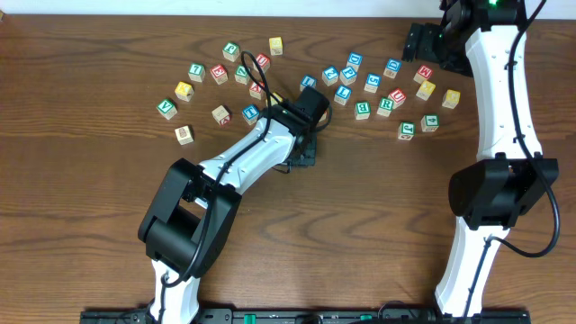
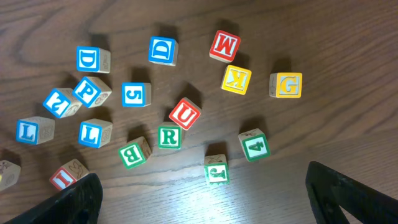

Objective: Spell out CORL
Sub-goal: 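Carry the yellow O with the left gripper to the right of the C block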

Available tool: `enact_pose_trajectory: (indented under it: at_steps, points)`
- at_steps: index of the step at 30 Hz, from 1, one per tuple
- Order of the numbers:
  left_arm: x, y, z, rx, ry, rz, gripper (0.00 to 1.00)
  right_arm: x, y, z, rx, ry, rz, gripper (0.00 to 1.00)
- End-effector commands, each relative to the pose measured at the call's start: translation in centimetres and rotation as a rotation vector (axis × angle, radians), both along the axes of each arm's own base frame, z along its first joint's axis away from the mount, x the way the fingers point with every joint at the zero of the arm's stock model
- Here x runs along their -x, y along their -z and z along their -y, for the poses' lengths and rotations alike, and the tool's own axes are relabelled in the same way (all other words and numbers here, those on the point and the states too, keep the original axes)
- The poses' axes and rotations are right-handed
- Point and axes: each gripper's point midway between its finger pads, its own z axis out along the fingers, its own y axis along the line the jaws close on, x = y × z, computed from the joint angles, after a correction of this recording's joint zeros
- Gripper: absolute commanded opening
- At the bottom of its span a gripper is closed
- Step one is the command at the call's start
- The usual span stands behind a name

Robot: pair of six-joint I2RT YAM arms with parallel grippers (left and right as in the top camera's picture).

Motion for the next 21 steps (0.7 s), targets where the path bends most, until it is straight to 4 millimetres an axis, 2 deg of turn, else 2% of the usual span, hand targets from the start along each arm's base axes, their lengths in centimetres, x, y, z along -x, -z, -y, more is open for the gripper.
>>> enact_pose_trajectory:
  at_steps: [1,5,8,21]
  points:
    - [0.30,0.73,-0.45,-0.019,-0.012,-0.015,0.27,0.01,-0.61,-0.05,0.009,-0.013,0.013,0.99]
    - [0.29,0.73,-0.40,-0.018,-0.011,-0.014,0.29,0.08,-0.58,-0.07,0.009,-0.013,0.010,0.99]
    - [0.30,0.73,-0.41,-0.018,-0.010,-0.015,0.36,0.23,-0.53,-0.06,0.009,-0.013,0.003,0.99]
    - [0.24,0.71,-0.36,-0.016,-0.010,-0.012,0.37,0.36,-0.48,-0.06,0.009,-0.013,-0.003,0.99]
